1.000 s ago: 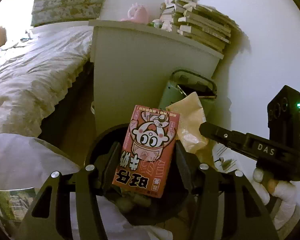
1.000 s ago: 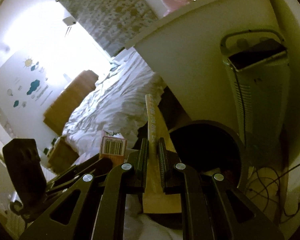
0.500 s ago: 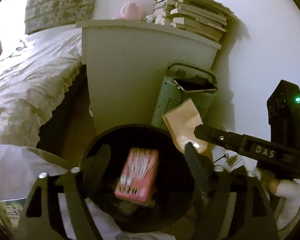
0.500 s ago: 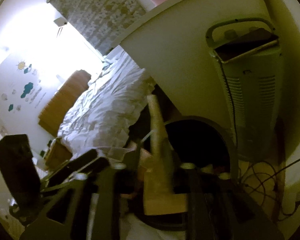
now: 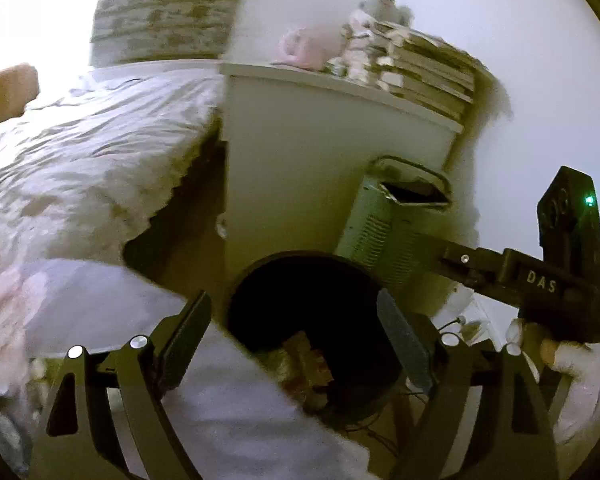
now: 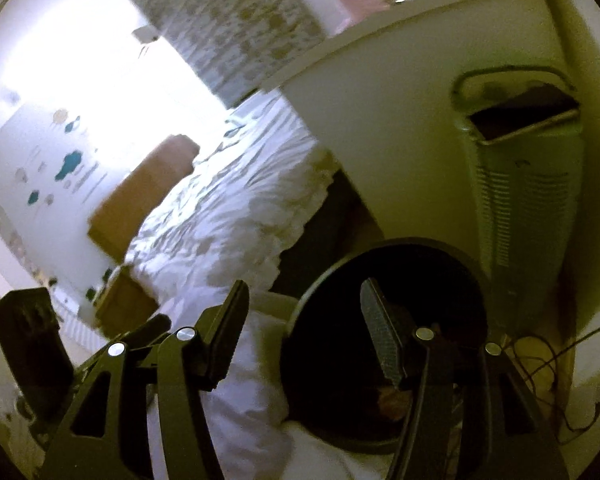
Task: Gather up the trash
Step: 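Grasp the green Doublemint tin with the left tool while the right tool grasps the green milk carton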
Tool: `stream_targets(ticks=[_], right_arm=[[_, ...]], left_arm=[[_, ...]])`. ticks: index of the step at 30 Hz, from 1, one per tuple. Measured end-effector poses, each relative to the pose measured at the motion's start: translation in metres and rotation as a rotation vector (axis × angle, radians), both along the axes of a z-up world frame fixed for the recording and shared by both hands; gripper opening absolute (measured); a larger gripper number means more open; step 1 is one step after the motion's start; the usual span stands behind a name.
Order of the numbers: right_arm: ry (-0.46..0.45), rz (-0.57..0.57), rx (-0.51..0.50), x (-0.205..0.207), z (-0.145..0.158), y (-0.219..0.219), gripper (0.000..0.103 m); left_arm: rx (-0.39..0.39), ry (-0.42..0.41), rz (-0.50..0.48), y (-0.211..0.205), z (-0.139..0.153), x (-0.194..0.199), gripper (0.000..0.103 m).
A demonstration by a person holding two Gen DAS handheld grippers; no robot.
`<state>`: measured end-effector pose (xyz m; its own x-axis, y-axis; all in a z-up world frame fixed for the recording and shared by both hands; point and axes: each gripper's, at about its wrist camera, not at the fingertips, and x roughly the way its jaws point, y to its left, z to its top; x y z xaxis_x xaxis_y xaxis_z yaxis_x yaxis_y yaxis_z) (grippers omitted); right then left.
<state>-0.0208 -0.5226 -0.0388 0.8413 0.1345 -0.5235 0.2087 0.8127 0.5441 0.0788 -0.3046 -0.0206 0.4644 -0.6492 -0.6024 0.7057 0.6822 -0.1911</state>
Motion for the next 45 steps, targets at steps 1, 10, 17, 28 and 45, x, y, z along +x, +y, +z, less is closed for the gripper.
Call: stream_targets(ticks=[1,10,17,28,45], right_arm=[[0.001,0.019,-0.009,0.003,0.003,0.008,0.059],[0.026,0.258,-0.102,0.046,0.023,0.113,0.07],[0.09,0.454,-0.233,0.083,0.021,0.199,0.081],[0.231,0.896,-0.829,0.145,-0.017,0.295,0.092],[0.341,0.881,-0.665,0.165,-0.041,0.291,0.061]], left_arm=[[-0.002,0.0,0.022,0.013,0.0,0.0,0.084],[-0.005,0.005,0.265,0.143,-0.001,0.014,0.084],[0.061,0.027,0.465,0.255,-0.02,0.028,0.084],[0.272,0.077,0.44,0.325,-0.068,0.059,0.079],[0.261,0.152,0.393,0.329,-0.092,0.081,0.033]])
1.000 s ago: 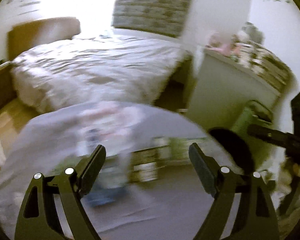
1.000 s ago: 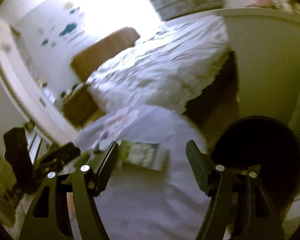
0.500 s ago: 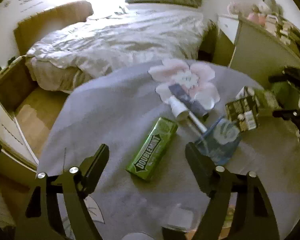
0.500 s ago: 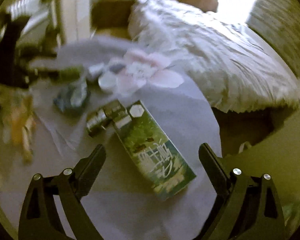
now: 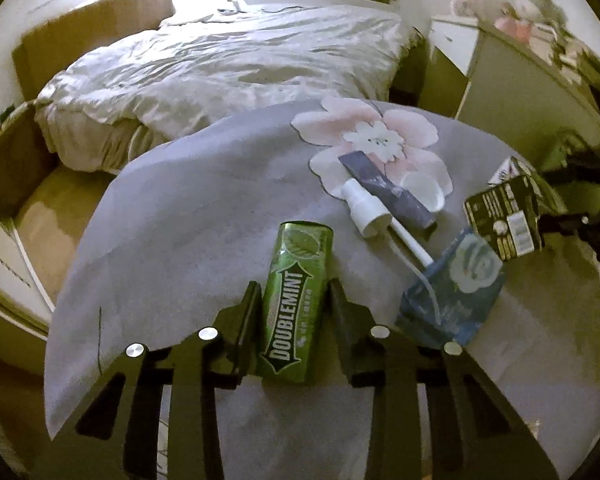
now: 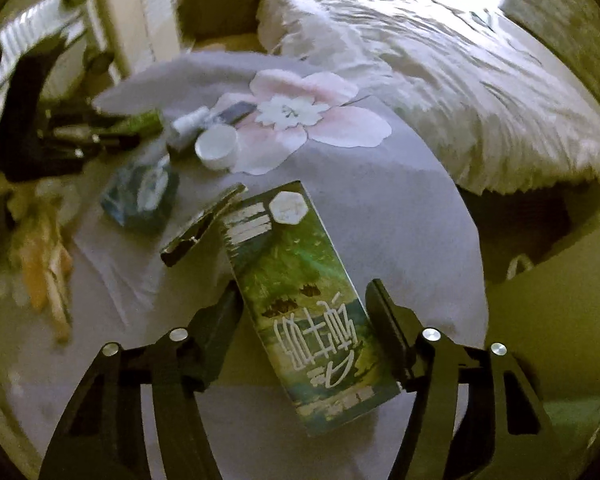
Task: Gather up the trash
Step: 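Grasp the green Doublemint tin with the left tool while the right tool grasps the green milk carton, then carry the tin and carton over the black bin and open both tools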
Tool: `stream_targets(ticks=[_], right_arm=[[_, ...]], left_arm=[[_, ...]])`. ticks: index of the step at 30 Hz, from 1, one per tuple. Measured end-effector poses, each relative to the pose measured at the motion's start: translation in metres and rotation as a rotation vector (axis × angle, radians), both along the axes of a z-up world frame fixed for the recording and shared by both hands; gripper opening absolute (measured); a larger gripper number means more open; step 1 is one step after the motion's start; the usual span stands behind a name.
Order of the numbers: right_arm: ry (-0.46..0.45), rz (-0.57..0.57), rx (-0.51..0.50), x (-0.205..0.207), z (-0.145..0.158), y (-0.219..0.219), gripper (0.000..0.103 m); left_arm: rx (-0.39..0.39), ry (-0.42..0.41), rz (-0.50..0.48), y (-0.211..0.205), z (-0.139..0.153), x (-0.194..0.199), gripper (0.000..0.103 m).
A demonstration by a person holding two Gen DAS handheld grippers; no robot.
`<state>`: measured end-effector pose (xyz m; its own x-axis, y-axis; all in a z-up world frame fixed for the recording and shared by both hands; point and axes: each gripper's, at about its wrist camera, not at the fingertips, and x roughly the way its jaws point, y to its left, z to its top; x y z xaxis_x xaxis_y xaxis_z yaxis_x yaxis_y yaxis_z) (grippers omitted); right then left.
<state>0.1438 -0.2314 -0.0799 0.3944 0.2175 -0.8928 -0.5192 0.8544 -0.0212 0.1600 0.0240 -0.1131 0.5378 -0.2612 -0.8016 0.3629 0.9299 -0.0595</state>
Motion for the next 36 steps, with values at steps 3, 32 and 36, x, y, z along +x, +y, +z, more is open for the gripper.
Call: stream_targets(ticks=[3,32,36], right_arm=[[-0.011,-0.105,0.142,-0.01,0.014,-0.015,0.059],[-0.376,-0.724,0.792,-0.153,0.095,-0.234,0.058],[-0.396,-0.799,0.785,-0.164,0.085,-0.265,0.058]], left_arm=[[-0.051,-0.016,0.032,0.003,0.008,-0.007,0.031],[-0.253,-0.212,-0.272,-0.269,0.125,-0.086,0.031],[-0.247,-0.208,-0.325,-0.307,0.118,-0.09,0.031]])
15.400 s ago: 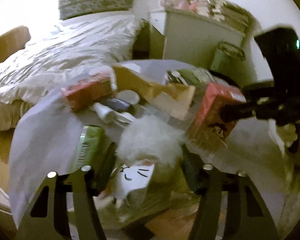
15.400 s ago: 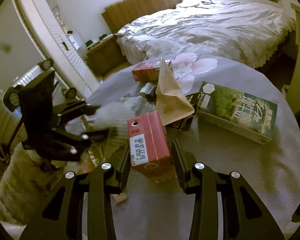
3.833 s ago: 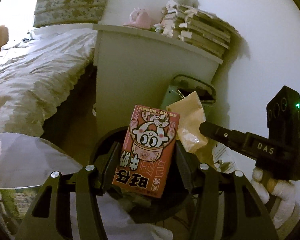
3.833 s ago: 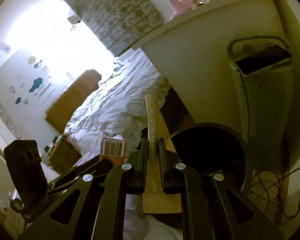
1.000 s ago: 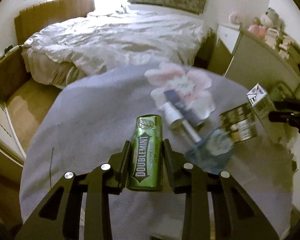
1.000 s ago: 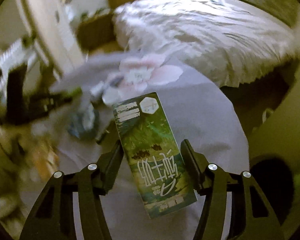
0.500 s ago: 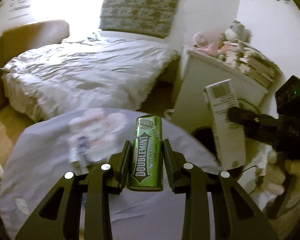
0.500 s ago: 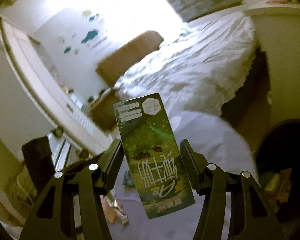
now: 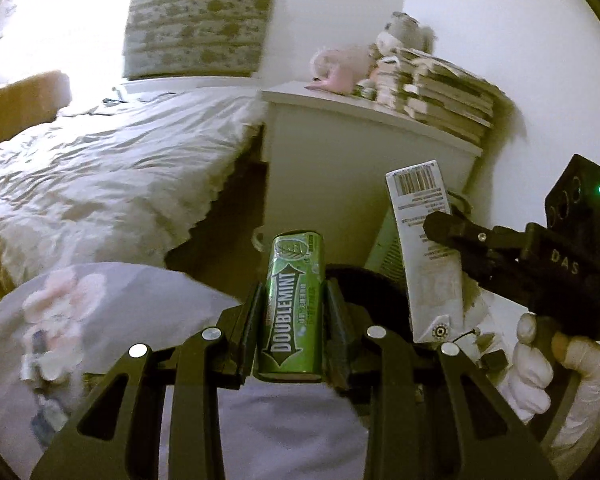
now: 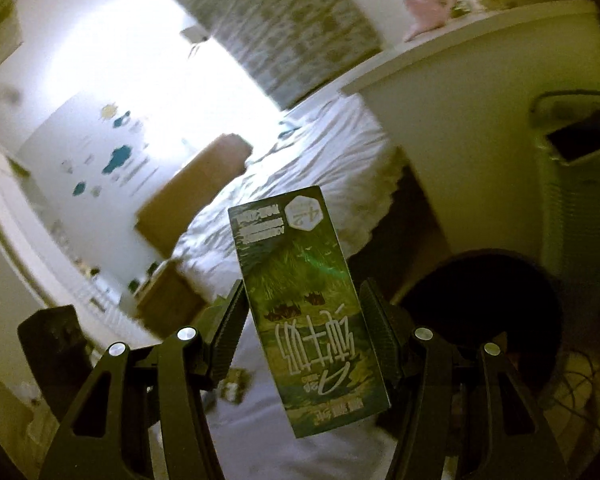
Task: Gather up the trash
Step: 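Carry the tin and carton over the black bin and open both tools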
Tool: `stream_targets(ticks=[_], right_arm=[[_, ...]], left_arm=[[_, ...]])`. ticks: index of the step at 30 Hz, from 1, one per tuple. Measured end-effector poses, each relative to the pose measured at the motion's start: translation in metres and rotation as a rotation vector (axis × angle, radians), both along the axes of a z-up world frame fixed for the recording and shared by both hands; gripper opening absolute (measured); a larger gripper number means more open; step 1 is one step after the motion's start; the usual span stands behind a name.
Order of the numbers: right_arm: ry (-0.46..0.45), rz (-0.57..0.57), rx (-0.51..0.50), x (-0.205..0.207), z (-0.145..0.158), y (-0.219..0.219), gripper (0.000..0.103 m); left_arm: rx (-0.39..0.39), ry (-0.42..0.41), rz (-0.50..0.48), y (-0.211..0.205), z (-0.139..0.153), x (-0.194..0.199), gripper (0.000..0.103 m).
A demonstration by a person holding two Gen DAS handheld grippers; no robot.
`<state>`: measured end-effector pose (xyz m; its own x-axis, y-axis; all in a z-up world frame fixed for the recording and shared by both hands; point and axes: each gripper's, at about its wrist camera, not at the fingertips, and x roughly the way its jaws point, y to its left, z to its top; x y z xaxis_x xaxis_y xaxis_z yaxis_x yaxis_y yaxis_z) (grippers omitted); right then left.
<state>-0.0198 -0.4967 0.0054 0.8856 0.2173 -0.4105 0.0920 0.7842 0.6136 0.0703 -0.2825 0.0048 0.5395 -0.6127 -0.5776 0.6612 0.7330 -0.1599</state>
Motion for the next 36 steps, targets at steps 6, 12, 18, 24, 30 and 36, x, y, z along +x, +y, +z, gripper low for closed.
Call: stream_targets(ticks=[6,12,18,24,30,36], right_arm=[[0.027,-0.076,0.015,-0.007,-0.019,-0.036,0.058],[0.054,-0.117,0.038,-0.012,-0.04,-0.066,0.058],[0.094,-0.142,0.06,-0.007,-0.062,-0.075,0.058],[0.138,-0.161,0.079,-0.002,-0.082,-0.083,0.058],[0.164,-0.174,0.096,-0.003,-0.098,-0.088,0.058],[0.178,-0.185,0.103,-0.004,-0.106,-0.092,0.058]], left_arm=[[0.02,0.01,-0.051,-0.035,-0.011,-0.006,0.031],[0.039,0.015,-0.072,-0.055,-0.019,-0.005,0.031],[0.054,0.034,-0.083,-0.07,-0.031,-0.002,0.031],[0.074,0.053,-0.094,-0.085,-0.042,0.002,0.031],[0.089,0.063,-0.106,-0.096,-0.05,0.003,0.031],[0.097,0.066,-0.111,-0.104,-0.053,0.003,0.031]])
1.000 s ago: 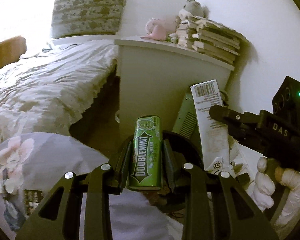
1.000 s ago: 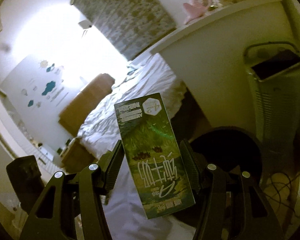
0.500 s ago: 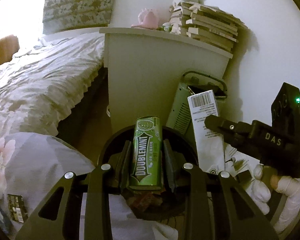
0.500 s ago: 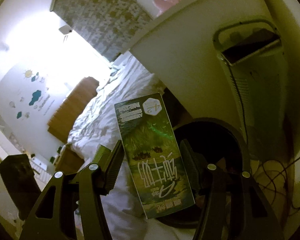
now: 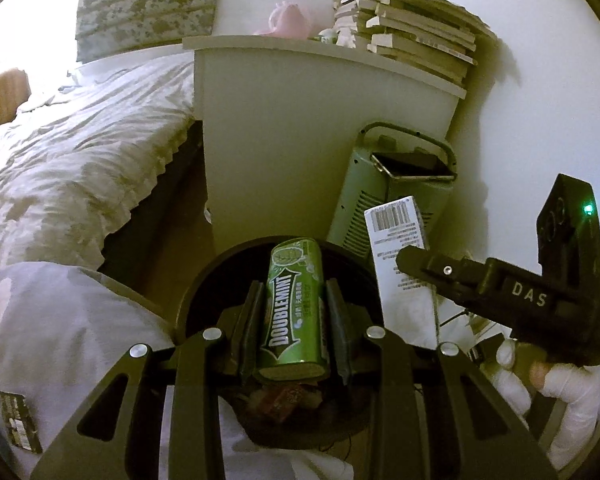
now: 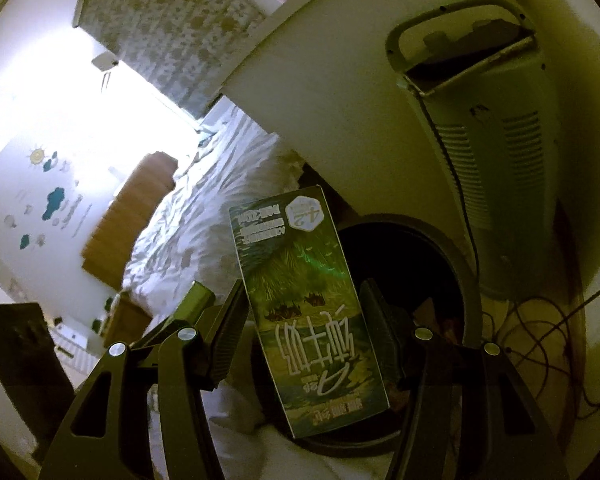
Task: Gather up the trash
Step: 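Carry the tin and carton over the black bin and open both tools, then grasp the white spray bottle with the left tool while the right tool grasps the dark probiotics packet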
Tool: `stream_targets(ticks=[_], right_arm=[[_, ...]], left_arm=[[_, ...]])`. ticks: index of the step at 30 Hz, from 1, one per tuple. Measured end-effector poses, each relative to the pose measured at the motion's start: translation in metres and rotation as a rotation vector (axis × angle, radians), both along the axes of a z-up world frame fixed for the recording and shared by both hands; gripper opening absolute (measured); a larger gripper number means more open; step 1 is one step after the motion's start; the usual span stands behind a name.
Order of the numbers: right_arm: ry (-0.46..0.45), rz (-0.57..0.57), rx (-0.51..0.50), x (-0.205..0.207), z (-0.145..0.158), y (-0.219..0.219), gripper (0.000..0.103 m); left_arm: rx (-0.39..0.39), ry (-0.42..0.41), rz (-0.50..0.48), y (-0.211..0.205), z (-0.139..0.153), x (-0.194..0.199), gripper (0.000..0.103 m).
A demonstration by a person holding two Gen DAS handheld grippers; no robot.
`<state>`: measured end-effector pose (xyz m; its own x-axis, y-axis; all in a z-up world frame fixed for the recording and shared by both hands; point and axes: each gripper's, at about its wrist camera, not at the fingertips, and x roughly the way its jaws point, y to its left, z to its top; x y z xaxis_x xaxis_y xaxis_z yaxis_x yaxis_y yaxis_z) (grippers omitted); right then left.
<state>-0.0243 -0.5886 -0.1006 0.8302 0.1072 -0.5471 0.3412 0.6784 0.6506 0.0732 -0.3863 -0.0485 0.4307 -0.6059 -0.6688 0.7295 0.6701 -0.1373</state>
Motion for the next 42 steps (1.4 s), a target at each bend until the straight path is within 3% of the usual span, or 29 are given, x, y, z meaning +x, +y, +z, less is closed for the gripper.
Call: stream_targets(ticks=[10,12,13,15,19,22,28,30,42], right_arm=[[0.027,-0.027,0.011,-0.004,0.004,0.0,0.06],[0.023,-0.04,0.013,-0.007,0.005,0.001,0.07],[0.022,-0.042,0.011,-0.008,0.006,0.001,0.07],[0.024,-0.042,0.003,-0.009,0.008,0.002,0.071],[0.011,-0.031,-0.011,-0.012,0.014,0.007,0.071],[-0.001,-0.015,-0.022,-0.013,0.021,0.014,0.071],[-0.03,0.03,-0.05,-0.01,0.04,0.034,0.071],[-0.039,0.046,-0.058,-0.009,0.046,0.041,0.071],[-0.07,0.188,-0.109,0.013,0.081,0.109,0.071]], left_arm=[[-0.002,-0.022,0.0,-0.005,0.006,-0.004,0.034],[-0.006,-0.034,-0.001,-0.005,0.012,-0.007,0.035],[-0.008,-0.043,-0.001,-0.004,0.015,-0.009,0.037],[-0.016,-0.062,0.006,-0.001,0.021,-0.012,0.052],[-0.036,-0.091,0.013,0.007,0.035,-0.019,0.055],[-0.046,-0.126,0.024,0.016,0.047,-0.026,0.065],[-0.073,-0.172,0.053,0.042,0.071,-0.039,0.066],[-0.083,-0.188,0.07,0.053,0.079,-0.042,0.075],[-0.128,-0.245,0.179,0.121,0.109,-0.051,0.075]])
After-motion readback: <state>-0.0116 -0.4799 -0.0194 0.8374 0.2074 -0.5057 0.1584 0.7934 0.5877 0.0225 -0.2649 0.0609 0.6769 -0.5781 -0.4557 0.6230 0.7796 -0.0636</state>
